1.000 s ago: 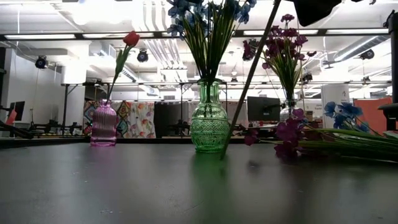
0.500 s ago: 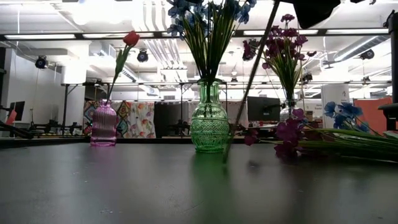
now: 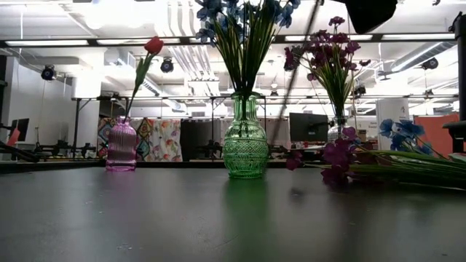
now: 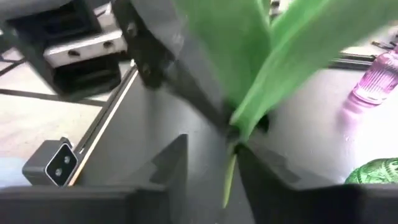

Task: Sort flowers into vase by color
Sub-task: Put the left pink tulip into the violet vase

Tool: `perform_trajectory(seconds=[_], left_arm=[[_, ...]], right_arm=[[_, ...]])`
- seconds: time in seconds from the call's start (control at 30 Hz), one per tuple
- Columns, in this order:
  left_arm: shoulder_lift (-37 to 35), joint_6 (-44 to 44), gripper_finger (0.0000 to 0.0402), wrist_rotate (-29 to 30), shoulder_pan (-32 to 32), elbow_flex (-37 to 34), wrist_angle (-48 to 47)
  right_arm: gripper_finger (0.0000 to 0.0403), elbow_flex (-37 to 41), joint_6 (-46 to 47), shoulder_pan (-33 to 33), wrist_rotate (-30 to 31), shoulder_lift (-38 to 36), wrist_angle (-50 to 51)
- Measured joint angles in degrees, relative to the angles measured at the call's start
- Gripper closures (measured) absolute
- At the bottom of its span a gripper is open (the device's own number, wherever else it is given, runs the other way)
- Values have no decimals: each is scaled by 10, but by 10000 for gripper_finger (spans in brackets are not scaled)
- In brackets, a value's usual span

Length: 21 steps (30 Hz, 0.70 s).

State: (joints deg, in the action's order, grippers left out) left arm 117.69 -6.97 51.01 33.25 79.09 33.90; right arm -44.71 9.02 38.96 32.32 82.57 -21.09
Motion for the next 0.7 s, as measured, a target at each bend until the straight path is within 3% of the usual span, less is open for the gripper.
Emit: perform_trajectory(seconds=[0.13,0.3,0.53,0.7], left_arm=[[-49,-21,387,31,26,0,-65],[-130,-29,388,139,64,0,-168],[-241,-35,388,252,91,-16,-304],[-336,-4,388,268,87,-75,-353]], right_arm=[[211,0,10,2,0,-21,16],[173,0,30,2,0,-71,65],[153,0,35,2,3,-103,92],[154,0,30,0,7,-96,94]])
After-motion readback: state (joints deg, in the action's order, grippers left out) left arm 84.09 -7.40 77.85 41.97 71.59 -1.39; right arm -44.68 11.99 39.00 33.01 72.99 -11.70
